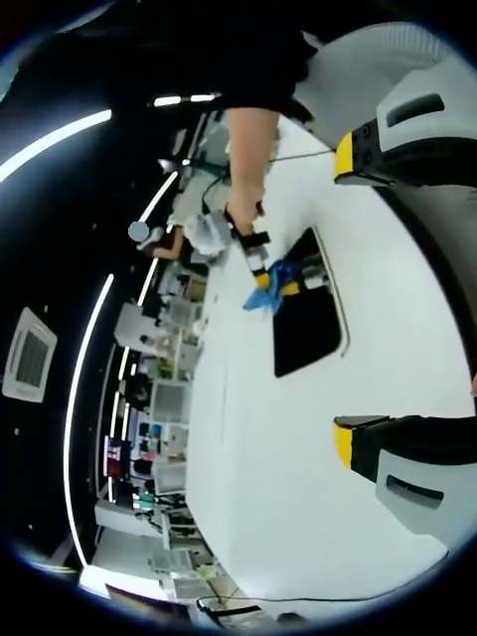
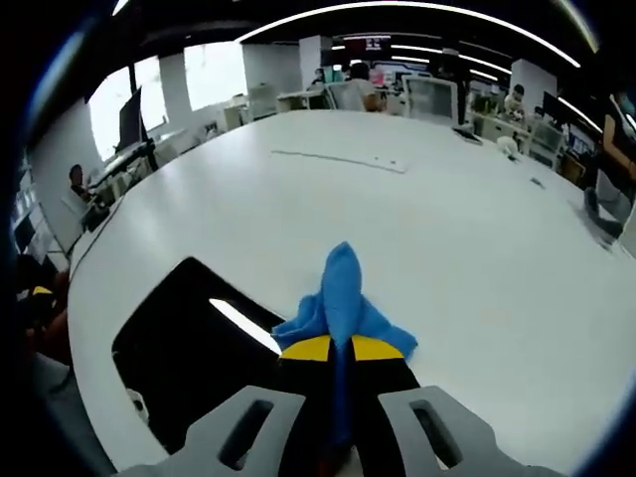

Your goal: Wipe the mirror surface with the cleaning cloth until all visible marks leave the cleaned area.

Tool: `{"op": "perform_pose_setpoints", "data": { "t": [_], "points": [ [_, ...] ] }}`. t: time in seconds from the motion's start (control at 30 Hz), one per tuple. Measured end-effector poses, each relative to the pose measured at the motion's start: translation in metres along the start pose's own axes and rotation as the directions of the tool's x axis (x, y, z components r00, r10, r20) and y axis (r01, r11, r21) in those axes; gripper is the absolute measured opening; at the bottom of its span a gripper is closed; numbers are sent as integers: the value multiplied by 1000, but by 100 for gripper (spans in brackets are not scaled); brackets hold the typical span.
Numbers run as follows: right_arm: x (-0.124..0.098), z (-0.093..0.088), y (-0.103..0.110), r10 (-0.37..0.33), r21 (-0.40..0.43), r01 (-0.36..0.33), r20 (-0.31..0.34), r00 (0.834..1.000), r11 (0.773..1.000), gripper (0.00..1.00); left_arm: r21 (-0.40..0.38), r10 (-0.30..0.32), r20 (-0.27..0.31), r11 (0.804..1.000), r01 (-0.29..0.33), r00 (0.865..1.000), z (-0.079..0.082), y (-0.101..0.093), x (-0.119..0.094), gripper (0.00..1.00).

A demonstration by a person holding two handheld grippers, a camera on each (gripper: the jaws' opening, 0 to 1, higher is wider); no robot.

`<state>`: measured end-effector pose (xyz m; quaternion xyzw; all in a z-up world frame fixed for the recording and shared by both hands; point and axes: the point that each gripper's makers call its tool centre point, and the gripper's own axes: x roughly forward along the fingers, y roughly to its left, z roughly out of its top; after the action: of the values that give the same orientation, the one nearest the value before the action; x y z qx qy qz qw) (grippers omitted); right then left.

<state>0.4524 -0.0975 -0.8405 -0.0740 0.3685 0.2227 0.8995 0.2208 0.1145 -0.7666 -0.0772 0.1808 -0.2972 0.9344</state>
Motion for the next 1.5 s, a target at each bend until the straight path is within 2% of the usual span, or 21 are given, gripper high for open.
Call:
{"op": "perform_pose_setpoints", "data": {
  "t": [0.03,0.2,0.3,0.5,0.63,0.83,0.93,1.0,1.37,1.43,1.47,1.5],
  "points": [
    [-2,1,-1,-2,5,2,1,1000,1000,0,0,2,3,1000,-2,1000,0,0,0,97],
    [-41,25,-13,-35,-22,37,48,998,999,0,-2,27,37,1000,-27,999,5,5,-2,98],
    [-63,27,-25,-57,-1,57,70,996,998,0,-1,29,38,1000,-29,999,6,5,-2,98],
    [-94,-1,-49,-108,31,107,38,993,994,0,3,18,52,1000,-18,998,8,3,-2,99],
    [-103,-25,-59,-130,54,130,9,991,990,0,4,19,52,1000,-19,998,9,3,-2,99],
    [-100,-58,-58,-130,60,133,-50,990,989,0,4,22,47,1000,-22,999,8,3,-2,99],
    [-99,-75,-47,-122,73,128,-77,990,989,0,3,26,43,1000,-26,999,7,4,-2,99],
    [-89,-85,-50,-114,79,121,-89,990,990,0,2,28,44,1000,-28,999,7,4,-2,99],
    [-91,-104,-14,-57,89,69,-136,989,994,4,5,25,35,1000,-25,999,6,3,-2,99],
    [-94,-103,-13,-63,92,74,-125,990,993,5,6,23,33,1000,-23,999,5,3,-2,99],
    [-87,-100,-25,-59,96,71,-125,990,993,6,6,23,33,1000,-23,999,5,3,-2,99],
    [-87,-100,-24,-56,96,68,-123,991,993,7,5,23,33,1000,-23,999,5,2,-2,99]
  ]
}}
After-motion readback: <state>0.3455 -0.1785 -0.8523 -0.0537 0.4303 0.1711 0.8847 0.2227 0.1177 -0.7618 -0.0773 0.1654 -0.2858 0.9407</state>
